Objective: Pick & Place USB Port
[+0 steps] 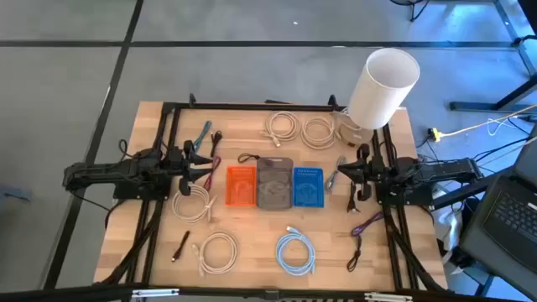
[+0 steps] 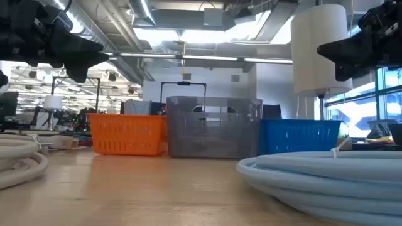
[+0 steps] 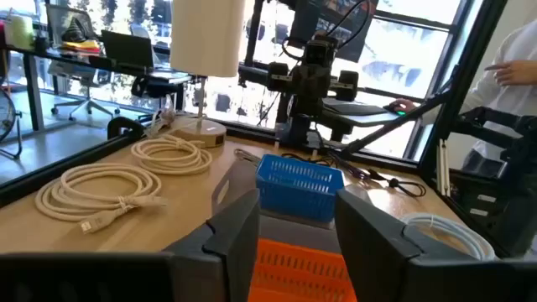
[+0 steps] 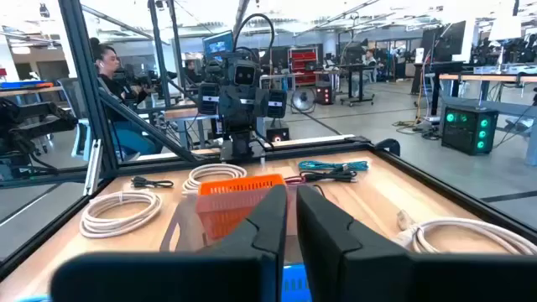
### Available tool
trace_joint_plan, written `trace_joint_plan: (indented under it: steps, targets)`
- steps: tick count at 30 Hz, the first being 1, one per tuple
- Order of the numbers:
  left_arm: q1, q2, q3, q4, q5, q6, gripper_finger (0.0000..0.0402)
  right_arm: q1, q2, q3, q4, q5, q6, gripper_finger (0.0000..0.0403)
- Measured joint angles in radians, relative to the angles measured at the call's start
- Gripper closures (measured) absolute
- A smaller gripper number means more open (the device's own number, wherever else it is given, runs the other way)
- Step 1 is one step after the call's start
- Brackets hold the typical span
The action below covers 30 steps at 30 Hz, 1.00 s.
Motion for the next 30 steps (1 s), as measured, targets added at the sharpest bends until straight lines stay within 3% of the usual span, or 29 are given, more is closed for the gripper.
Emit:
trace_joint_plan:
  steps: [30]
  targets:
    - [0.0,0.0,0.0,0.0,0.0,0.0,0.0254,0.0,0.0,0.0,0.0,0.0,0.0,0.037]
